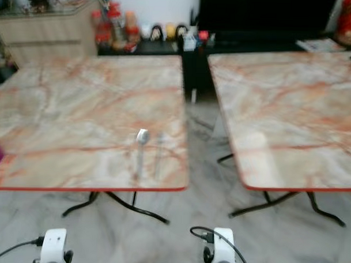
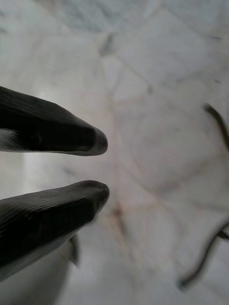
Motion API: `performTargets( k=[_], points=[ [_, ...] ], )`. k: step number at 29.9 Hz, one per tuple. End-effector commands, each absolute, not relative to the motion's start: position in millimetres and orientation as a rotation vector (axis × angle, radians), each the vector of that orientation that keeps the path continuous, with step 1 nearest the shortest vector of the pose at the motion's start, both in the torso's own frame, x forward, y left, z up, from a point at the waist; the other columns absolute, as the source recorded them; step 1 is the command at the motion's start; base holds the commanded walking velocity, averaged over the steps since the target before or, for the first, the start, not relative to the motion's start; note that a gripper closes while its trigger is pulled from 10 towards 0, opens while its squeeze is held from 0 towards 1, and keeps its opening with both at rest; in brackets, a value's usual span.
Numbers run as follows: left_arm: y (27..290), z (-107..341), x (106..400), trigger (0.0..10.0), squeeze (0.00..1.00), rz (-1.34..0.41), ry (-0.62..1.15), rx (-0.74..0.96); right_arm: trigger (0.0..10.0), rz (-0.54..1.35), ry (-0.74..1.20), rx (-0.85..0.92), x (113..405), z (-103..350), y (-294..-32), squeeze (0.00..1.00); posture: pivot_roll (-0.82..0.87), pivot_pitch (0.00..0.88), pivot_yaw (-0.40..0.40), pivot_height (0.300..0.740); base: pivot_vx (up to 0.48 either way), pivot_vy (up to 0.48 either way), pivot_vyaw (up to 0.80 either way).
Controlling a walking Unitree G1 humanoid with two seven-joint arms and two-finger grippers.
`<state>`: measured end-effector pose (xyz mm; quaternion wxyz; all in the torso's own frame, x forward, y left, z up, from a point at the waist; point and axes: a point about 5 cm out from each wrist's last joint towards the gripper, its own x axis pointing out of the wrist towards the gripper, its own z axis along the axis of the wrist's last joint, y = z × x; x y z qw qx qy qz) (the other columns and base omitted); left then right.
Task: Setting the table
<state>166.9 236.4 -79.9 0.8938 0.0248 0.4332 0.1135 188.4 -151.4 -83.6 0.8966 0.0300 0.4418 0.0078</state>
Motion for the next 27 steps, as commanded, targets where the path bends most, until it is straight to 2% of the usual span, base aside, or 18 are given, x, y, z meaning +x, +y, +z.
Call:
performTargets(
  k=[1,7,13,20,23,27],
  points=[
    [232,-78,174,10.0,0.0,0.231,0.887,0.041,10.0,-0.009,0.907,0.053,189,-83,-162,0.0,0.0,0.0,0.049,0.732,0.0,0.48,0.0],
    [231,-77,177,10.0,0.0,0.235,0.881,0.034,10.0,-0.018,0.923,0.045,181,-86,-167,0.0,0.0,0.0,0.044,0.732,0.0,0.48,0.0],
    [227,-80,173,10.0,0.0,0.218,0.896,0.043,10.0,0.092,0.893,-0.003,182,-85,-160,0.0,0.0,0.0,0.034,0.732,0.0,0.0,0.0],
    [223,-82,170,10.0,0.0,0.215,0.905,0.038,10.0,0.072,0.85,-0.023,183,-82,-172,0.0,-0.01,0.0,0.026,0.732,0.0,0.0,0.0],
    [219,-83,169,10.0,0.0,0.201,0.911,0.039,10.0,0.065,0.78,-0.042,191,-75,-180,0.0,-0.02,0.0,0.027,0.732,0.0,0.0,0.0],
    [218,-84,168,10.0,0.0,0.188,0.914,0.046,10.0,0.129,0.69,-0.112,203,-66,-178,0.0,-0.02,0.0,0.025,0.732,0.0,0.0,0.0]
  ],
)
